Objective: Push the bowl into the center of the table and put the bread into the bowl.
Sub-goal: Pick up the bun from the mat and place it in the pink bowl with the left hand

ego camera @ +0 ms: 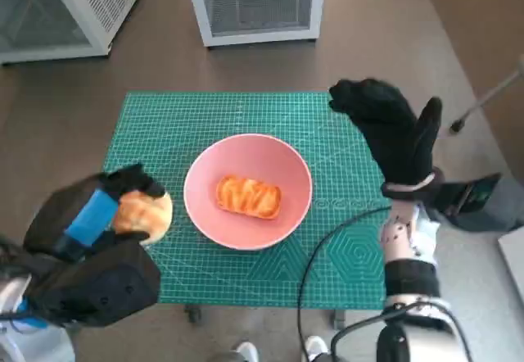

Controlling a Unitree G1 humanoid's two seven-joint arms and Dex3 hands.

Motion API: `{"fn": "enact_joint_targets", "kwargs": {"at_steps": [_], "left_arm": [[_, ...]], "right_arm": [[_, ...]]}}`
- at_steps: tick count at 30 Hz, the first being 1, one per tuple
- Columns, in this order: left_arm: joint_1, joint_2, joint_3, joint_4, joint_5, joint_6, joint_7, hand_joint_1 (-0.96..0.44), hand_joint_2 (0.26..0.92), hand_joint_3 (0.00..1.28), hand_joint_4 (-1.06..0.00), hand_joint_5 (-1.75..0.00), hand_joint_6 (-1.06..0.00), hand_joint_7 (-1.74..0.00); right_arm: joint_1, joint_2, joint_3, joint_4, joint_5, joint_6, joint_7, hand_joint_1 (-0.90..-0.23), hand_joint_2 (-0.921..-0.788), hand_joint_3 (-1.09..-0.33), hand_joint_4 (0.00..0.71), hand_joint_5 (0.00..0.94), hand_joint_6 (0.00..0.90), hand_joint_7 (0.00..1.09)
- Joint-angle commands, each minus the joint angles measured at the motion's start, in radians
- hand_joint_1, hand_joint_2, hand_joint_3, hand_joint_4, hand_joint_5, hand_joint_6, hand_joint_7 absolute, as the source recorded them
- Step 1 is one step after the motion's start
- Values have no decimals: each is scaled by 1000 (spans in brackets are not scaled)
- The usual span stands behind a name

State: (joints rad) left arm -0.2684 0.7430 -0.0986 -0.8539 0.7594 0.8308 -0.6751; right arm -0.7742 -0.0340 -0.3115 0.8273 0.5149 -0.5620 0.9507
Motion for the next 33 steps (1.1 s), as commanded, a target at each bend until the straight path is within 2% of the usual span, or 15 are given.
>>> {"fn": "enact_joint_targets", "kwargs": {"at_steps": [1,10,17,22,25,26,27,28,31,33], "left_arm": [[-97,-22,-68,9,20,-36,-28,2,904,24,-801,-1087,-683,-1069],[-203,-89,-143,114,8,-142,-20,2,902,25,-793,-1144,-706,-999],[-220,-155,-159,230,-20,-262,40,2,900,23,-804,-1123,-705,-1006],[-209,-182,-151,278,-28,-306,66,2,910,23,-780,-1176,-696,-987],[-196,-206,-150,291,-25,-288,63,3,917,124,-685,-1272,-532,-1148],[-194,-211,-150,291,-22,-280,58,7,897,129,-623,-1145,-483,-1053],[-193,-214,-150,290,-19,-276,54,23,875,106,-578,-745,-474,-702],[-192,-219,-154,286,-11,-260,43,26,875,94,-582,-635,-487,-601],[-192,-226,-171,273,22,-212,8,-17,860,45,-448,-232,-442,-256],[-193,-228,-179,267,40,-191,-9,-64,853,30,-391,-119,-407,-152]], "right_arm": [[31,-1,2,-8,-1,16,-12,-432,-921,-403,410,3,606,5],[55,3,9,-38,-2,22,-16,-429,-921,-403,411,3,609,6],[69,0,13,-55,-3,23,-19,-434,-921,-405,409,1,610,6],[76,0,17,-65,-2,23,-24,-435,-921,-407,407,0,609,6],[78,-2,17,-68,-1,26,-26,-438,-921,-409,405,0,609,5],[78,-2,17,-69,-1,26,-26,-438,-921,-409,405,0,609,5],[79,-2,18,-70,-1,27,-27,-439,-921,-410,404,0,608,5],[79,-2,18,-71,-1,28,-28,-439,-921,-410,404,0,608,5],[81,-2,17,-75,0,32,-29,-441,-921,-411,403,0,608,5],[82,-2,17,-77,1,34,-30,-442,-921,-411,403,0,608,4]]}}
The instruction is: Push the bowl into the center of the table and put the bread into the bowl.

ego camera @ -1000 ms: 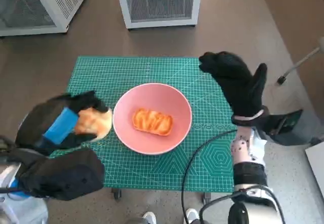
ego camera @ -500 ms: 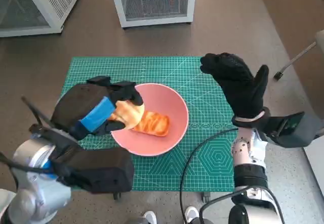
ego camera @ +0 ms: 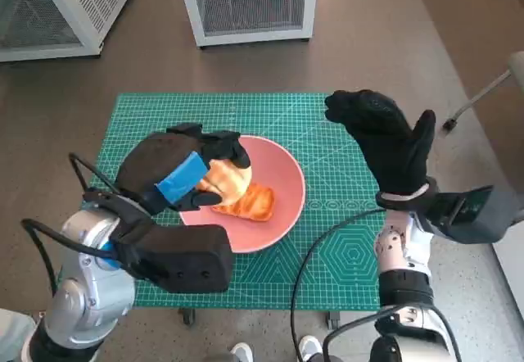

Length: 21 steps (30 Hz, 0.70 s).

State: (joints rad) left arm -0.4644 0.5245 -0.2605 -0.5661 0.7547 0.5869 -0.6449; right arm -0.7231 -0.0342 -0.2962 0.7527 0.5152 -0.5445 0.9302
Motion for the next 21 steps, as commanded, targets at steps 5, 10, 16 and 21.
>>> {"fn": "enact_joint_targets", "kwargs": {"at_steps": [5,10,16,21], "left_arm": [[17,-2,-17,-41,73,47,-53,-174,846,13,-295,-20,-354,-45],[43,-8,12,-58,56,14,-31,-250,843,6,-219,-3,-333,-16],[64,-26,81,-75,-36,-8,-34,-277,843,4,-174,0,-306,-2],[86,-52,170,-80,-168,-24,-26,-277,846,4,-154,0,-281,0]], "right_arm": [[27,0,1,4,1,20,-12,-438,-921,-410,402,0,608,4],[27,4,3,3,0,20,-13,-437,-921,-410,402,0,612,6],[22,4,4,12,-1,19,-11,-436,-921,-408,402,1,613,6],[18,5,4,18,2,20,-6,-432,-921,-407,403,1,614,7]]}}
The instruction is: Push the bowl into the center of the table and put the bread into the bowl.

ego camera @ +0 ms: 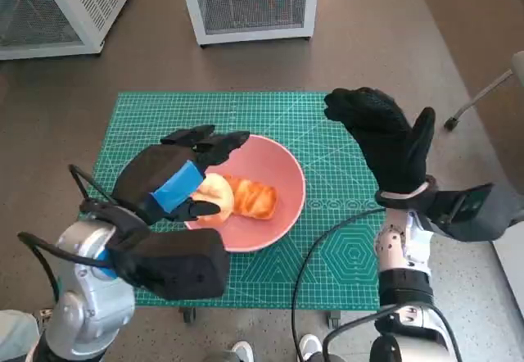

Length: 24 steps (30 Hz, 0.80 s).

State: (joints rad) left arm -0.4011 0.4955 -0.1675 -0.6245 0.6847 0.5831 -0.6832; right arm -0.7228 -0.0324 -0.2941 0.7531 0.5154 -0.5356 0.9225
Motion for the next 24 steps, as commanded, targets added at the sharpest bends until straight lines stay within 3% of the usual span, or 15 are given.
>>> {"fn": "enact_joint_targets", "kwargs": {"at_steps": [1,8,13,19,24], "left_arm": [[31,-31,108,-18,-140,-36,22,-276,847,5,-151,0,-277,0],[89,-93,326,79,-424,-257,129,-299,875,16,-135,0,-253,-2],[115,-205,457,170,-627,-425,256,-394,910,45,-173,-20,-285,-23],[121,-316,499,216,-754,-512,388,-457,920,144,-258,-54,-320,-49],[131,-347,498,232,-799,-561,445,-507,921,236,-292,-65,-322,-66]], "right_arm": [[17,3,2,20,1,10,2,-431,-921,-407,403,1,615,7],[7,3,2,25,2,11,1,-423,-921,-405,402,0,612,5],[-6,3,2,21,1,16,-8,-421,-921,-403,401,0,611,4],[-35,1,3,26,-4,20,-26,-422,-921,-398,402,1,613,5],[-59,0,6,27,-10,21,-44,-426,-921,-386,406,2,615,5]]}}
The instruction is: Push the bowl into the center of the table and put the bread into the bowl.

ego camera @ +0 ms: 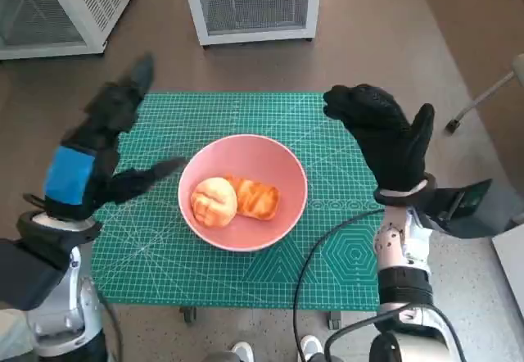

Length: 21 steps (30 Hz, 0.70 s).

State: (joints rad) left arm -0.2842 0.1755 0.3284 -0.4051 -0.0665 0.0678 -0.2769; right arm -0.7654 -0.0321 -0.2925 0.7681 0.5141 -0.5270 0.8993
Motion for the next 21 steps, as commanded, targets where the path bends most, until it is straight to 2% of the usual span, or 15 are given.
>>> {"fn": "enact_joint_targets", "kwargs": {"at_steps": [1,8,21], "left_arm": [[13,-28,3,19,-59,-58,42,-513,921,251,-295,-65,-321,-68],[1,-32,-6,70,-112,-117,64,-552,921,311,-303,-63,-307,-89],[-28,-9,-66,105,-130,-123,74,-609,921,317,-316,-63,-299,-126]], "right_arm": [[-23,-1,5,10,-11,13,-25,-427,-921,-383,406,2,615,5],[-48,-3,15,-6,-25,4,-52,-448,-921,-375,412,3,614,4],[-87,1,37,3,-48,-39,-81,-449,-921,-377,409,1,578,0]]}}
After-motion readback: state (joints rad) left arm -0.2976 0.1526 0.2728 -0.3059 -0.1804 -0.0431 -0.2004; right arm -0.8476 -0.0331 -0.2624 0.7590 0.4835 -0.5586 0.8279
